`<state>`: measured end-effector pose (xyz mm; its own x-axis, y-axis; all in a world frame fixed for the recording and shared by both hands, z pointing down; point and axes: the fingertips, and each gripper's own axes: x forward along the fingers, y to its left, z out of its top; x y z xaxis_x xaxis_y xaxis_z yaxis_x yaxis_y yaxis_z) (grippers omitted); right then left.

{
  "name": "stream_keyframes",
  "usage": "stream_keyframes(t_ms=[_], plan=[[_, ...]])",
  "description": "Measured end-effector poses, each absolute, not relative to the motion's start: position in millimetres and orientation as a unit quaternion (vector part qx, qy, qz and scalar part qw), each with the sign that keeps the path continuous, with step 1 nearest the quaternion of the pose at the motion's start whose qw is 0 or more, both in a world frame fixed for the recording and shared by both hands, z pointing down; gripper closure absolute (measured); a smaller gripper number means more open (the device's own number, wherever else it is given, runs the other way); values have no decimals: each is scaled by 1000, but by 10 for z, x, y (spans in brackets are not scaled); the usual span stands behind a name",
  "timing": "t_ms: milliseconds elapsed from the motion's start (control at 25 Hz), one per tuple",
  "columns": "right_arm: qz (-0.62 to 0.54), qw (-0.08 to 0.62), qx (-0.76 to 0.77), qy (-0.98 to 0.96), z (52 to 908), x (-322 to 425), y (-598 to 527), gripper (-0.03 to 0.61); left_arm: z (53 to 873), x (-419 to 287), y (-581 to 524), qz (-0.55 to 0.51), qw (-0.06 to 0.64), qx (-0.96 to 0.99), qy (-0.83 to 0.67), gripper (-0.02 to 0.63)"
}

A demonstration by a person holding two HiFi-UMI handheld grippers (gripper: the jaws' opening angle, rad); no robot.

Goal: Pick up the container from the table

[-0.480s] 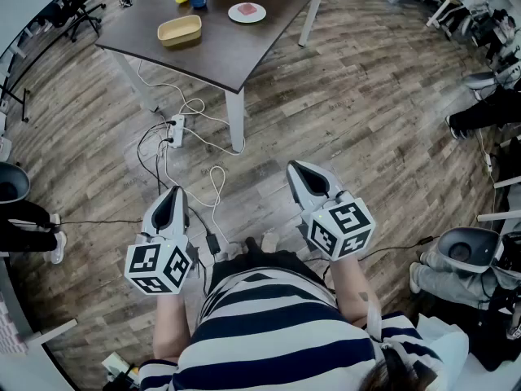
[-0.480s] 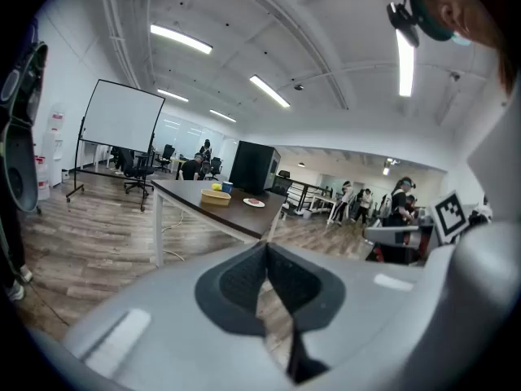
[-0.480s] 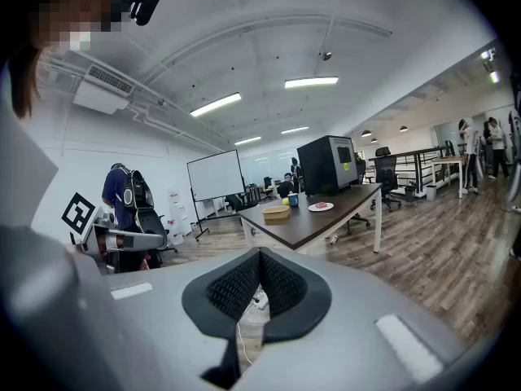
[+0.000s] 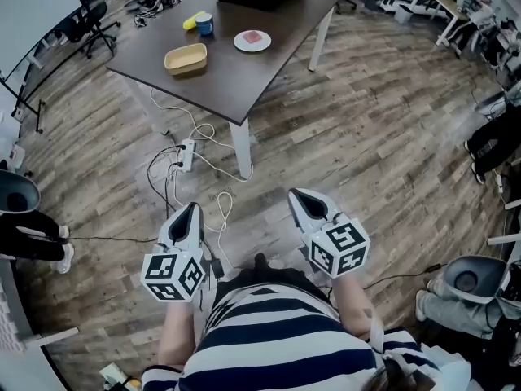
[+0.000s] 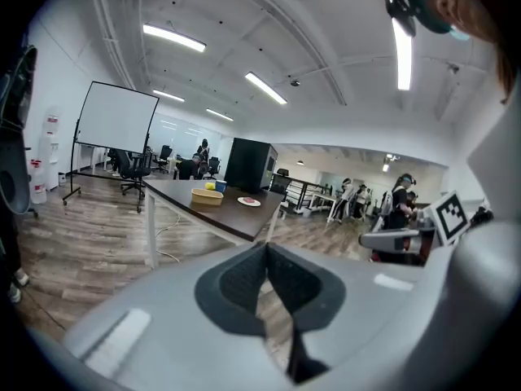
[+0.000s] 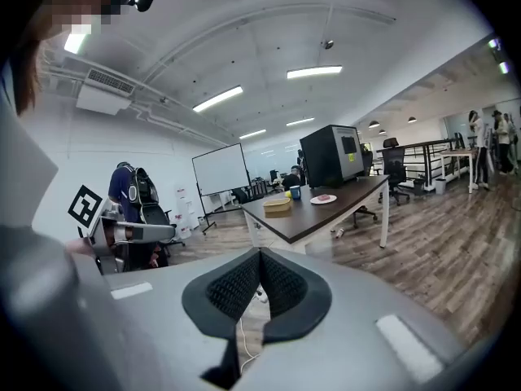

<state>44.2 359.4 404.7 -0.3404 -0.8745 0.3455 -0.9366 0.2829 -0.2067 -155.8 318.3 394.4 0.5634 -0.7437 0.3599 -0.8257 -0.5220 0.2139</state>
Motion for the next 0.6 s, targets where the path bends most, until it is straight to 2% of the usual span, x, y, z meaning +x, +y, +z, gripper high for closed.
stream_keyframes(t_ms=[240,600], plan=[[187,117,556,-801,4206,647,3501,584,3997,-1301,3156,111,188,858,-465,614],[198,104,537,-813,4308,720,3239,584,4086,-1185,3022,129,188,848,-478,614]])
